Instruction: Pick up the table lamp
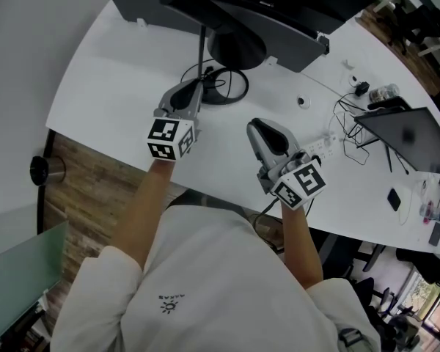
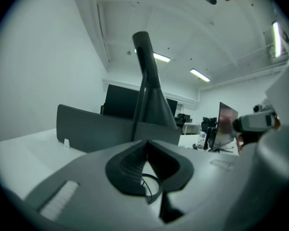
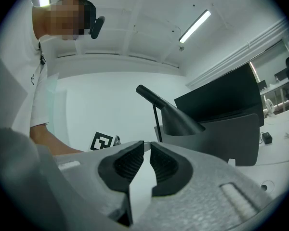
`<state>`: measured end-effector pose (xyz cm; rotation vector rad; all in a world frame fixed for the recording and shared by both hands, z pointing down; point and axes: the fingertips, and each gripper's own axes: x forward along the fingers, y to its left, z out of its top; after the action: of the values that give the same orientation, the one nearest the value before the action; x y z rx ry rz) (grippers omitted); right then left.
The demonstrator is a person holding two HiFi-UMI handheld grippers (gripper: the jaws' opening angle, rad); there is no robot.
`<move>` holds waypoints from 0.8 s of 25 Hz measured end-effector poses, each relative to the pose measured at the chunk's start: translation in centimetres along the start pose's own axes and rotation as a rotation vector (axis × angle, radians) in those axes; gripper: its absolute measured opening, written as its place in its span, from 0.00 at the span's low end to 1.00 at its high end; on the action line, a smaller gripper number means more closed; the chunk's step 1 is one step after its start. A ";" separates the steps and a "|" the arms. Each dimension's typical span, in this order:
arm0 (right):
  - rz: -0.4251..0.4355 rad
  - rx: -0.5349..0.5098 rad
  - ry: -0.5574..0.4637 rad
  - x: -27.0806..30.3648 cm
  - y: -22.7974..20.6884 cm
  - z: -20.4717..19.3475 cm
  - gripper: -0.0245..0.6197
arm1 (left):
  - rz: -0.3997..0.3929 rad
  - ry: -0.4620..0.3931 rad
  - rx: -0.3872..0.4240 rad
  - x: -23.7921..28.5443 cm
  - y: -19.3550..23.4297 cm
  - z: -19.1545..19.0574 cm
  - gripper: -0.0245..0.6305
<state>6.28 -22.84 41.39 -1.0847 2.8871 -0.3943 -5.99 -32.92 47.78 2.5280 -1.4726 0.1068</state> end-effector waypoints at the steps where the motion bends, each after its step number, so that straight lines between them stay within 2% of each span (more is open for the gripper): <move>1: -0.002 0.001 0.002 0.2 0.0 -0.1 0.10 | 0.006 0.006 -0.001 0.4 0.3 -0.2 0.03; 10: -0.019 -0.005 0.015 1.4 -0.3 0.1 0.10 | 0.012 0.034 0.016 2.6 2.6 -0.3 0.19; 20: -0.058 0.004 0.021 0.7 -1.0 -0.4 0.10 | -0.080 0.061 0.093 5.1 2.8 0.5 0.31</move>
<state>6.35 -23.98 42.05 -1.1725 2.8774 -0.4167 -5.88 -38.73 48.52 2.6284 -1.3718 0.2422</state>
